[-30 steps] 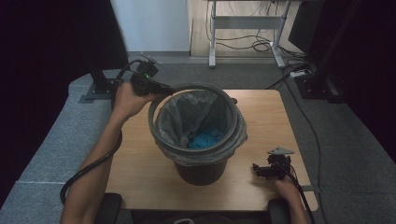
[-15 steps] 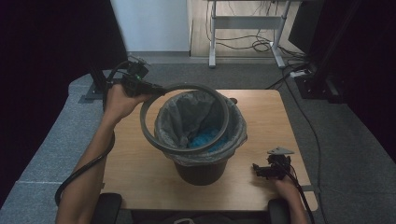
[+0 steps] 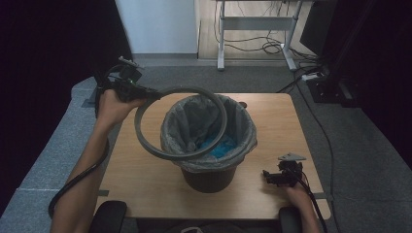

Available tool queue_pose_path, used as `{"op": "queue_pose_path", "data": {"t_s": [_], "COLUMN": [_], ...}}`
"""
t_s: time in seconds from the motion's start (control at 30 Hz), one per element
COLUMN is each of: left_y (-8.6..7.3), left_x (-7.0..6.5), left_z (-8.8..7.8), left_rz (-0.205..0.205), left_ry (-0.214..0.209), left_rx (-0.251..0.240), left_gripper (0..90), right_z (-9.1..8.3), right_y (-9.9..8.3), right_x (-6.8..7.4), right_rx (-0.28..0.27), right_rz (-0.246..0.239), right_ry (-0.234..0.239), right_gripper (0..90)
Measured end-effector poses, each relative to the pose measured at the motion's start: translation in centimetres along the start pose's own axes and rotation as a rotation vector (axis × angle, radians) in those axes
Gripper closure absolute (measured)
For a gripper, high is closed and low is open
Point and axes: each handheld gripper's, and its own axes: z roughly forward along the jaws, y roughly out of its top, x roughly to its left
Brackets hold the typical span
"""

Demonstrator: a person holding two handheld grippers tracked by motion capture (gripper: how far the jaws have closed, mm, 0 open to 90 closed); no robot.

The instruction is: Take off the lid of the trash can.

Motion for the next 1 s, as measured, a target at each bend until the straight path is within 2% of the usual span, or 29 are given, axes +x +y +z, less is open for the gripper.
{"op": "queue_pose_path", "data": {"t_s": [0.5,0.77,1.0], "left_y": [-2.3,-3.9,-5.4], "left_x": [1.8,3.0,4.1], "left_z": [-1.9,-3.0,-4.0], "left_rz": [-0.031,-0.063,-0.099], "left_ry": [0.027,0.044,0.060], "left_rx": [-0.013,-0.020,-0.045], "left_gripper": [78.0,78.0,78.0], "right_z": [0.0,0.0,0.0], "right_y": [0.0,0.0,0.0], "right_x": [0.0,0.0,0.0], "right_rx": [0.000,0.000,0.000], "right_rz": [0.000,0.000,0.000], "right_ry": [0.000,-0.001,-0.001], "right_gripper": [0.0,0.0,0.0]}}
